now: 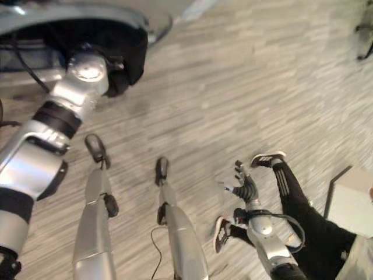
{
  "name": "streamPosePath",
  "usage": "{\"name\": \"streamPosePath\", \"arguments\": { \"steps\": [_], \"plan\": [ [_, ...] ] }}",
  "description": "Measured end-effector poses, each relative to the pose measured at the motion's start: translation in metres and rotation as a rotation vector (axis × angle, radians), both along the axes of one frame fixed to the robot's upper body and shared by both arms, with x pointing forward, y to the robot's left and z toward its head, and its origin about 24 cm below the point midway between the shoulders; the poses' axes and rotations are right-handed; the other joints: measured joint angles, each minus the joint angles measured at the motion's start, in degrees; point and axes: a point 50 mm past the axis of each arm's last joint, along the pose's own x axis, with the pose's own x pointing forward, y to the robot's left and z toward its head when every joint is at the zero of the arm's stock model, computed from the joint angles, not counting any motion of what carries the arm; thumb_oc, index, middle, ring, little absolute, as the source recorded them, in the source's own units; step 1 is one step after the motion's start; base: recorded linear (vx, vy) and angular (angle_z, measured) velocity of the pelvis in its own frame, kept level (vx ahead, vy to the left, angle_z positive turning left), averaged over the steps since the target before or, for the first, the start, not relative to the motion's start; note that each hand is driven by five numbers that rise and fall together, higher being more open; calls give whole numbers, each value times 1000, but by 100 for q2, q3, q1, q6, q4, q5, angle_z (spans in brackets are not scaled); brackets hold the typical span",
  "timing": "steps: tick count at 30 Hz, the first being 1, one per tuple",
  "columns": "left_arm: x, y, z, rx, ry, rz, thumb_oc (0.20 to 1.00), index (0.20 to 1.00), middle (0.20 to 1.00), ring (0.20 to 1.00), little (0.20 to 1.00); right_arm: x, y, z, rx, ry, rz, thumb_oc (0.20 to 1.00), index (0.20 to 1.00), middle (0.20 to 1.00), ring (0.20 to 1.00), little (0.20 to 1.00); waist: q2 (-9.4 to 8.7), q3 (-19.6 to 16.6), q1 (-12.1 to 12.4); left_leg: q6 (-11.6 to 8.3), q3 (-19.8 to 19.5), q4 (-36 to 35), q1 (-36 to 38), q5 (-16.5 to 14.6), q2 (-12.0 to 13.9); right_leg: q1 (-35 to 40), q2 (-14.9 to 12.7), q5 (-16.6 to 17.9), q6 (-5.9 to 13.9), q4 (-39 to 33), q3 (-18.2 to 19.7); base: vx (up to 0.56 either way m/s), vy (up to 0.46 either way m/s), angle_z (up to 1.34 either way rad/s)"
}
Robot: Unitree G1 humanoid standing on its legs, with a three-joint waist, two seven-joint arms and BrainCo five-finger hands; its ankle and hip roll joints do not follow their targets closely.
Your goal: Grab the laundry basket,head to the washer,open it,put in the laundry and shut it.
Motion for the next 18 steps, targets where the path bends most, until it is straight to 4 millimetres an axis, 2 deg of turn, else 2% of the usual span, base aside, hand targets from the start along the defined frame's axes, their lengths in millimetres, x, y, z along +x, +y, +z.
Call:
{"name": "streamPosePath", "arguments": {
  "steps": [1,2,3,4,5,6,7,8,9,10,12,18],
  "plan": [
    [1,5,-5,-5,14,23,1000,1000,1000,1000,1000,-1,-2,-1,-1,9,-3,1000,1000,1000,1000,1000,42,29,122,134,-25,-14,91,103,9,74,32,-40,33,0,34,6,48,-44],
    [1,8,-2,-14,-2,43,1000,1000,1000,1000,1000,-3,-5,0,-7,10,3,1000,1000,1000,1000,1000,192,60,230,0,68,-401,351,15,-18,117,95,-81,64,206,8,5,45,-19],
    [0,6,5,-10,-22,43,1000,1000,1000,1000,1000,-4,-4,-2,1,14,2,1000,1000,1000,1000,1000,218,80,180,-366,166,-397,401,-320,-80,240,84,-93,40,206,-63,4,32,49],
    [1,8,6,1,-22,61,1000,1000,1000,1000,1000,-8,-5,-2,0,17,8,1000,1000,1000,1000,1000,177,54,34,213,26,117,257,-254,-277,483,-122,-235,-18,168,-98,4,12,28],
    [3,11,4,6,-17,85,1000,1000,1000,1000,1000,-7,-7,1,-19,10,24,1000,1000,1000,1000,1000,268,38,220,381,-93,225,315,-13,-19,523,74,-245,23,62,-102,9,12,8],
    [4,18,9,7,-11,126,1000,1000,1000,1000,1000,-3,-10,5,-26,-9,24,1000,1000,1000,1000,1000,280,39,195,543,-61,96,377,59,-88,555,60,-294,-26,11,-53,9,12,-29],
    [5,19,13,25,-11,155,1000,1000,1000,1000,1000,-3,-9,7,-26,-17,30,1000,1000,1000,1000,1000,280,38,142,528,-63,-13,409,90,-167,589,44,-214,10,11,12,12,5,10],
    [7,25,17,47,4,214,1000,1000,1000,1000,1000,-2,-9,9,-27,-22,38,1000,1000,1000,1000,1000,280,39,121,629,-66,-20,407,196,-179,606,64,-177,85,23,0,5,-3,15],
    [8,28,19,41,17,239,1000,1000,1000,1000,1000,-1,-7,11,-22,-31,44,1000,1000,1000,1000,1000,280,39,105,780,-74,-24,408,219,-181,618,84,-163,94,49,-1,6,-8,8],
    [8,36,30,35,31,325,1000,1000,1000,1000,1000,2,-2,15,-23,-49,79,1000,1000,1000,1000,1000,254,26,26,909,-93,-28,419,285,-174,642,115,-123,83,49,-16,3,-9,6],
    [5,36,39,22,-1,337,1000,1000,1000,1000,1000,3,-3,18,-35,-59,93,1000,1000,1000,1000,1000,243,20,13,948,-126,-63,464,301,-166,671,133,-64,87,50,-11,2,-5,3],
    [3,53,38,61,19,460,1000,1000,1000,1000,1000,18,1,38,-69,-132,142,1000,1000,1000,1000,1000,43,18,-182,980,-206,-82,596,324,-21,789,268,24,94,51,152,2,2,-1]
  ]
}}
